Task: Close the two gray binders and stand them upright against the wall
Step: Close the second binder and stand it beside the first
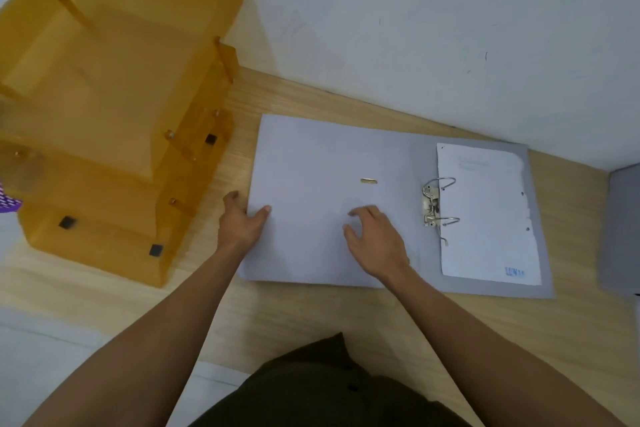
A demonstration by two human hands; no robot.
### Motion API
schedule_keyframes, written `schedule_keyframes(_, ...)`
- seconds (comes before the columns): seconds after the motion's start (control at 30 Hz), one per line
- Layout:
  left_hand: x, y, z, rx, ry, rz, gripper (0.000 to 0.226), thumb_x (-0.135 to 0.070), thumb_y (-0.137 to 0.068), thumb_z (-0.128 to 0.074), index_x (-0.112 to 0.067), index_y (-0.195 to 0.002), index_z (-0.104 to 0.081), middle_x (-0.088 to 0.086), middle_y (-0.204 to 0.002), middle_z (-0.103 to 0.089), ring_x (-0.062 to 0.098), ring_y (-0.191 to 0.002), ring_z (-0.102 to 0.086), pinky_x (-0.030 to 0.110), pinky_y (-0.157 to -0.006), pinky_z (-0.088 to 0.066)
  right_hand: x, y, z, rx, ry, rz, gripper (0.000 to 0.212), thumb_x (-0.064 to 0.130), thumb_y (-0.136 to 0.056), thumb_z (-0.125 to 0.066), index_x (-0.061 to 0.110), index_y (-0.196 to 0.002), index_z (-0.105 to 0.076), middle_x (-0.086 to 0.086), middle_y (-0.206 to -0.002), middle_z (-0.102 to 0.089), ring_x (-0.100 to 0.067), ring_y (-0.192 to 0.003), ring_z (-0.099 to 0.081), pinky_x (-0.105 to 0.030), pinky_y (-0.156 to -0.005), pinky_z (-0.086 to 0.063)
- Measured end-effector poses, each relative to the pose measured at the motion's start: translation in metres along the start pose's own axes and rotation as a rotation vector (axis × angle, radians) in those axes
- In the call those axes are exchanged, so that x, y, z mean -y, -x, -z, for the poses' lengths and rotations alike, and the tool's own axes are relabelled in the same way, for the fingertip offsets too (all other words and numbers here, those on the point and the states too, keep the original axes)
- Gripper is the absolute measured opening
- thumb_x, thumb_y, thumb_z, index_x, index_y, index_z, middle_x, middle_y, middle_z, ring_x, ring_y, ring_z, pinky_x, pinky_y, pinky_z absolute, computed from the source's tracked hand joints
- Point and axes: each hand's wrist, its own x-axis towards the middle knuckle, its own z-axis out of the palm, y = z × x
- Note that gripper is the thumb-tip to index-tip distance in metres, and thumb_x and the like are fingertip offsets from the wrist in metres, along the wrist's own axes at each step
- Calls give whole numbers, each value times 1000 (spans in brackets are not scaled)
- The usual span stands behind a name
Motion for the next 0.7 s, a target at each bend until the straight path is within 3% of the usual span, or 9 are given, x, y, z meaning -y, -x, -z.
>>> schedule_keyframes(0.13,5,22,11,134,20,-120,76,-37,-94,-66,-27,-157,-25,9,-145,-57,31,-119,-63,44,-97,-53,25,-14,-6,168,-258,3,59,46,-100,-46,27,-155,-34,4,-168,-17,-22,-154,-18,-42,-123,-22)
schedule_keyframes(0.27,4,44,23,156,58,-201,70,-34,-95,-65,-29,-155,-29,2,-142,-57,21,-107,-63,40,-88,-56,55,-12,-12,285,-267,-26,65,54,-100,-40,34,-159,-22,6,-171,0,-35,-156,7,-60,-123,-8)
schedule_keyframes(0.37,5,64,37,143,86,-262,68,-35,-94,-66,-31,-153,-32,-4,-137,-56,20,-108,-64,36,-82,-58,67,0,-14,320,-276,-19,66,57,-99,-39,38,-159,-18,8,-170,3,-37,-155,12,-66,-119,-7)
schedule_keyframes(0.5,-9,86,49,144,186,-301,62,-34,-92,-68,-33,-147,-40,1,-141,-60,24,-115,-66,53,-92,-58,73,14,-3,338,-420,1,68,61,-98,-38,42,-158,-12,10,-170,6,-33,-155,14,-64,-121,-4)
schedule_keyframes(0.6,-34,105,39,142,277,-366,53,-28,-98,-63,-31,-147,-42,-1,-139,-61,19,-113,-68,48,-91,-60,73,20,19,326,-529,-6,71,62,-98,-37,40,-159,-11,10,-170,4,-26,-156,8,-54,-124,-5)
schedule_keyframes(0.7,-67,127,19,193,428,-407,43,-36,-101,-55,-31,-143,-46,-3,-137,-63,13,-111,-71,40,-91,-59,68,29,48,263,-641,81,70,60,-99,-37,36,-160,-14,9,-170,-6,-10,-156,-1,-42,-126,-9)
